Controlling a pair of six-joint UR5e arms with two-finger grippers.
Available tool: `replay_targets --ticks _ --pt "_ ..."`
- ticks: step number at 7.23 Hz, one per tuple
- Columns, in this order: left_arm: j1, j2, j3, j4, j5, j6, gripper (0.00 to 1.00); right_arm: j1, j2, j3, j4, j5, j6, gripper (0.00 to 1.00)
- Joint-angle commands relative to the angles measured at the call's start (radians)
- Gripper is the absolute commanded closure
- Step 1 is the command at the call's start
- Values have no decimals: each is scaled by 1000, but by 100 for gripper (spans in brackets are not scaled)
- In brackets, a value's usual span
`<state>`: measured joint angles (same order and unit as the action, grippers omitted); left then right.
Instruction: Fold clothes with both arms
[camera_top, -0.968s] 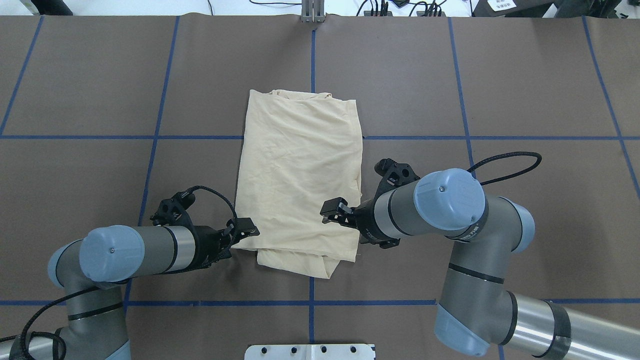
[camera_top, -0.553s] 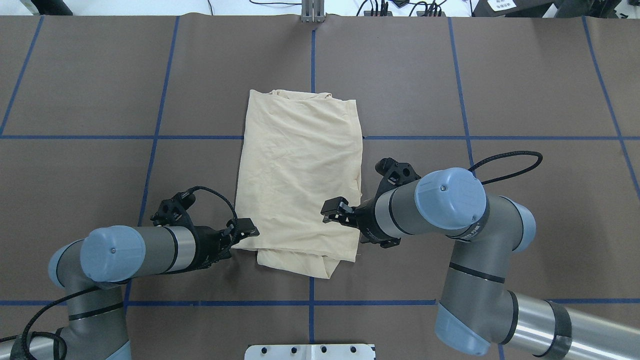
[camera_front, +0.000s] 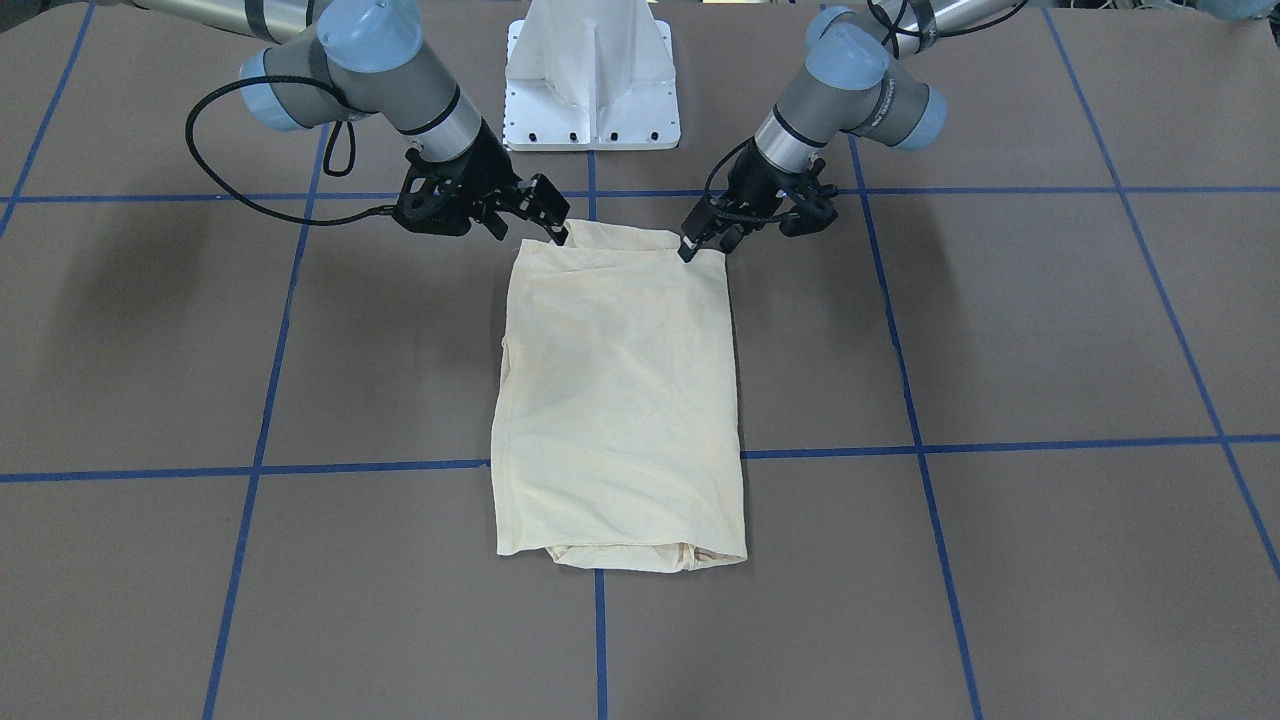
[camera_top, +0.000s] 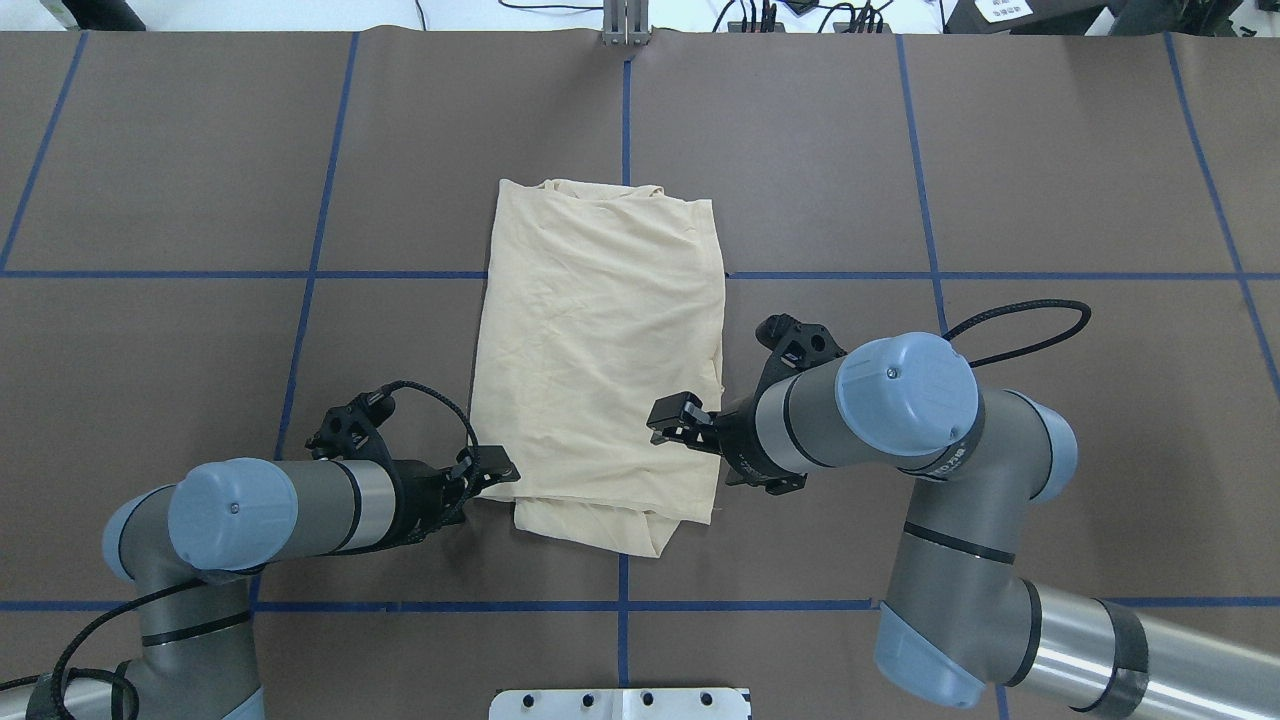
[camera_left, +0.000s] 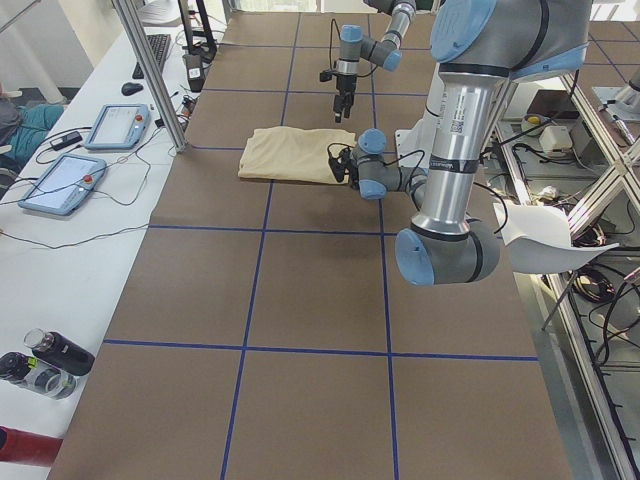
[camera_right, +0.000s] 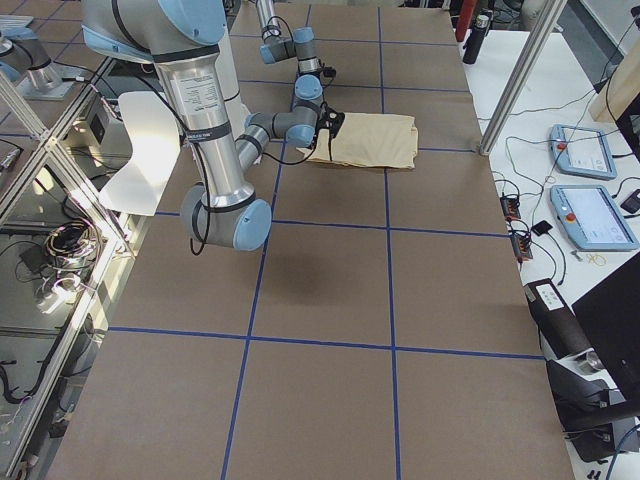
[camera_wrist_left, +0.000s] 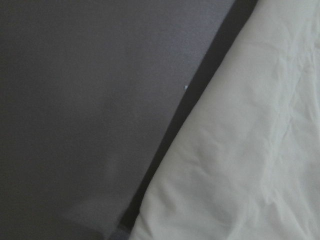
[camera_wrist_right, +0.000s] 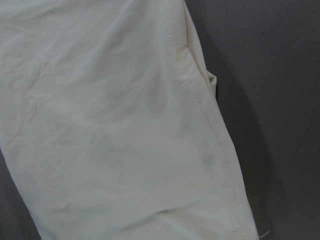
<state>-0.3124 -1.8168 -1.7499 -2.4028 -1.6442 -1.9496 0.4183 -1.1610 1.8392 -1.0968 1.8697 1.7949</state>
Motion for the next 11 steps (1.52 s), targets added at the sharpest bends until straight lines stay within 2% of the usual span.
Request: replay_targets --ticks 1,2,3,5,6,7,8,9,10,11 --pt "1 -2 0 1 0 0 54 0 0 0 0 0 0 0" --pt "1 -2 -3 1 0 0 71 0 0 0 0 0 0 0" --pt "1 -2 -6 1 0 1 77 0 -2 0 0 0 0 0" --pt "1 -2 -5 1 -2 1 77 0 -3 0 0 2 0 0" --pt "-1 -2 -6 1 -2 1 83 2 -9 0 0 2 0 0" --pt "-1 -2 -11 1 -2 1 94 0 -8 0 0 2 0 0" --pt "-2 -2 -14 -1 -2 0 83 2 -9 0 0 2 0 0" --pt "-7 -1 -13 -1 -2 1 32 0 -9 0 0 2 0 0" --pt "-11 -1 -14 -1 -2 5 17 0 -11 0 0 2 0 0" --pt "-13 -1 -13 1 -2 5 16 0 -12 0 0 2 0 0"
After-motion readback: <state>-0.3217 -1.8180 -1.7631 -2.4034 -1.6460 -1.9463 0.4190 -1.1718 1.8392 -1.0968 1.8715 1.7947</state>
